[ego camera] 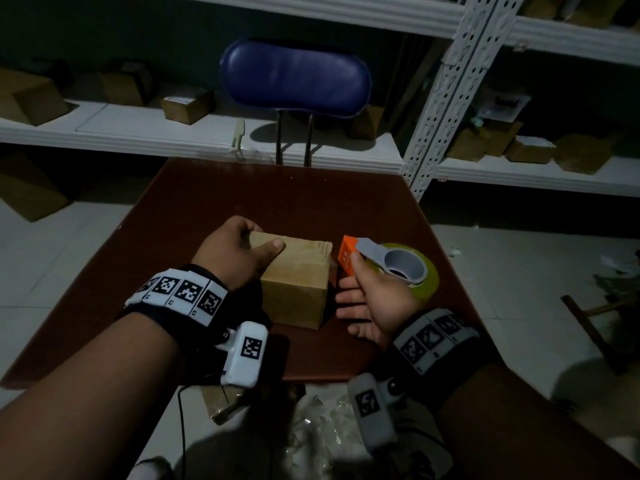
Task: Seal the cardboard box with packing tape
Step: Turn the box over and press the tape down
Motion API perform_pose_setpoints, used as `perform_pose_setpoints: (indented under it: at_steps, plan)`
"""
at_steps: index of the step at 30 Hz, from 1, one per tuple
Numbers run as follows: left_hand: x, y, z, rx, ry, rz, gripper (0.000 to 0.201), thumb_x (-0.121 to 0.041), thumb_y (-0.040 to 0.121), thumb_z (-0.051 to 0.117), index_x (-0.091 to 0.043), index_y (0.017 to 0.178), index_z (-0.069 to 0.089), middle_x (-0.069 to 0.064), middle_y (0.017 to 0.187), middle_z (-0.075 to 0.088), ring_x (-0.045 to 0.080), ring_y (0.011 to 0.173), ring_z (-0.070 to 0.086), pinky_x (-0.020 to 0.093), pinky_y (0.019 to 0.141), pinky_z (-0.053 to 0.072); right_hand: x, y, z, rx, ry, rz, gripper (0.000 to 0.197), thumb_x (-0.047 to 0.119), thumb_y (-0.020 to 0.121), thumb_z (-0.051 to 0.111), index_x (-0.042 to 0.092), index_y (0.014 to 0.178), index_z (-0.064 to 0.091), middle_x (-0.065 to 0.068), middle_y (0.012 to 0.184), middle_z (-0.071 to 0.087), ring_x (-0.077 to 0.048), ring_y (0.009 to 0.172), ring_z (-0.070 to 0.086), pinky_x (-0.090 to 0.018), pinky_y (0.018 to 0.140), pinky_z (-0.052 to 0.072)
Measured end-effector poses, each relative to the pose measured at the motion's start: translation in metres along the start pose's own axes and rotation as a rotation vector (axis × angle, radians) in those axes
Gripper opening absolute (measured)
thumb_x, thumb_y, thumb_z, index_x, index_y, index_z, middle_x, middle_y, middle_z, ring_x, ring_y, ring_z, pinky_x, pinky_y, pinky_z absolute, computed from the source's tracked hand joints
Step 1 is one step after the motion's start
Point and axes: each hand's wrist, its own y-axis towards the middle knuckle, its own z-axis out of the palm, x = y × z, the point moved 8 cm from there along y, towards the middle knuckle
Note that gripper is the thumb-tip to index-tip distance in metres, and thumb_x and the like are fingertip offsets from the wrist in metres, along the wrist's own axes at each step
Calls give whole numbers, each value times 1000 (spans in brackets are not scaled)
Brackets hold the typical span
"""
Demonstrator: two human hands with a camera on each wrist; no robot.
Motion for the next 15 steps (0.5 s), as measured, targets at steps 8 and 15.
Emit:
perform_pose_setpoints:
  at_steps: [8, 15]
  plan:
    - [4, -8, -2, -29, -3, -33, 40, -53, 84, 70, -24, 108, 57, -2, 103, 62, 20, 95, 60, 31, 73, 43, 5, 14, 20, -2, 79, -81, 67, 77, 88, 42, 16, 100, 68, -6, 98, 71, -25, 80, 61, -32, 57, 42]
    - [2, -12, -4, -45, 12, -42, 39, -53, 85, 69, -25, 108, 56, -3, 103, 62, 18, 92, 58, 31, 69, 40, 4, 16, 32, -55, 6, -172, 84, 90, 60, 40, 27, 102, 74, -3, 102, 77, -34, 91, 72, -36, 61, 50]
